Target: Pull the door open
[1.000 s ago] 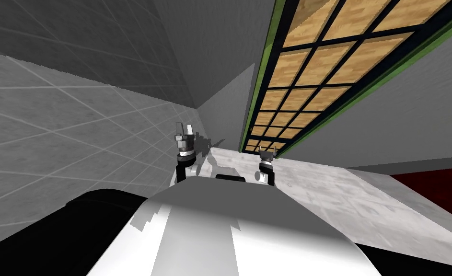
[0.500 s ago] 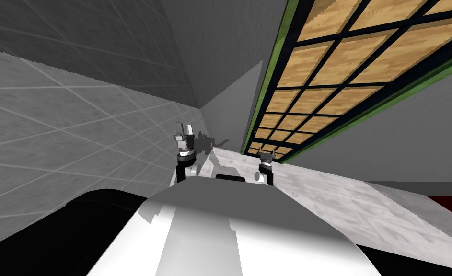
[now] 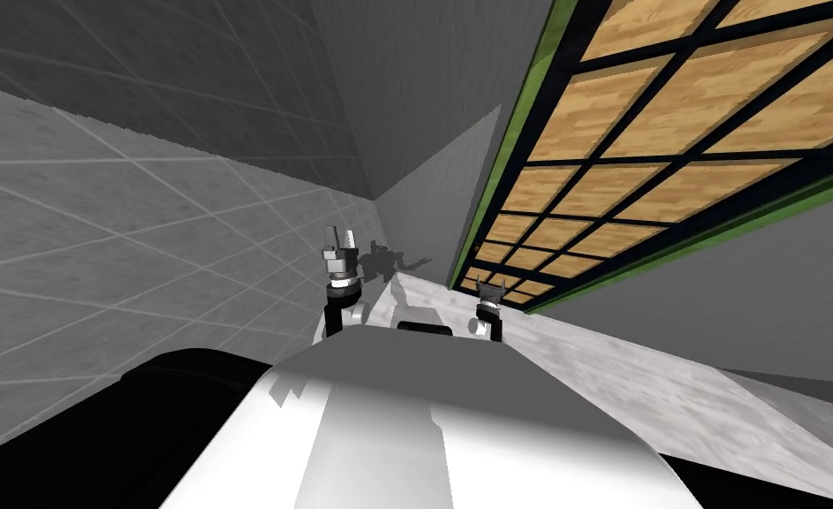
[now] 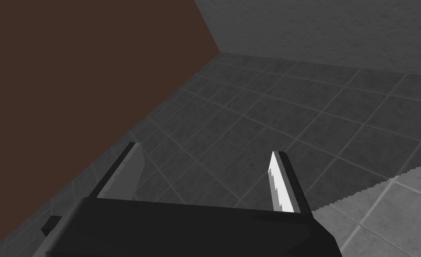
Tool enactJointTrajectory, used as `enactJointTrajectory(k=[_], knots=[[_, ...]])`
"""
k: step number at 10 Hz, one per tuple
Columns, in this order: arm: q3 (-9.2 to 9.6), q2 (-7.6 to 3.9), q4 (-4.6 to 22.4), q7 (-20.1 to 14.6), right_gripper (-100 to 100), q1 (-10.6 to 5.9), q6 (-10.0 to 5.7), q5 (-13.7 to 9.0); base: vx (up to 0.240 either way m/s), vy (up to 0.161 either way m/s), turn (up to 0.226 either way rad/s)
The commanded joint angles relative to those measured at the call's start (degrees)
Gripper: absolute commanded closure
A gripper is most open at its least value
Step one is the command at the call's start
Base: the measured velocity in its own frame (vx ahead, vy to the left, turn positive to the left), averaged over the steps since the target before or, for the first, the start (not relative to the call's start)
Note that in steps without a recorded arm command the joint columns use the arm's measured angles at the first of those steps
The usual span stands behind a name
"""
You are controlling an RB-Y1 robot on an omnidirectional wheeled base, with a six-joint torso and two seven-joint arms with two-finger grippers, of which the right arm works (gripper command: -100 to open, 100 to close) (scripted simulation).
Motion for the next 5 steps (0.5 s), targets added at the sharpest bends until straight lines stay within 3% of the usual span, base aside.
enactJointTrajectory(k=[1,5], knots=[[-0.10,-0.10,2.57,-1.86,-100,-0.86,-0.52,-0.83,0.090,-0.042,0.143],[-0.31,-0.24,7.73,-5.69,-100,-2.48,-1.46,-2.71,0.088,-0.051,0.124]])
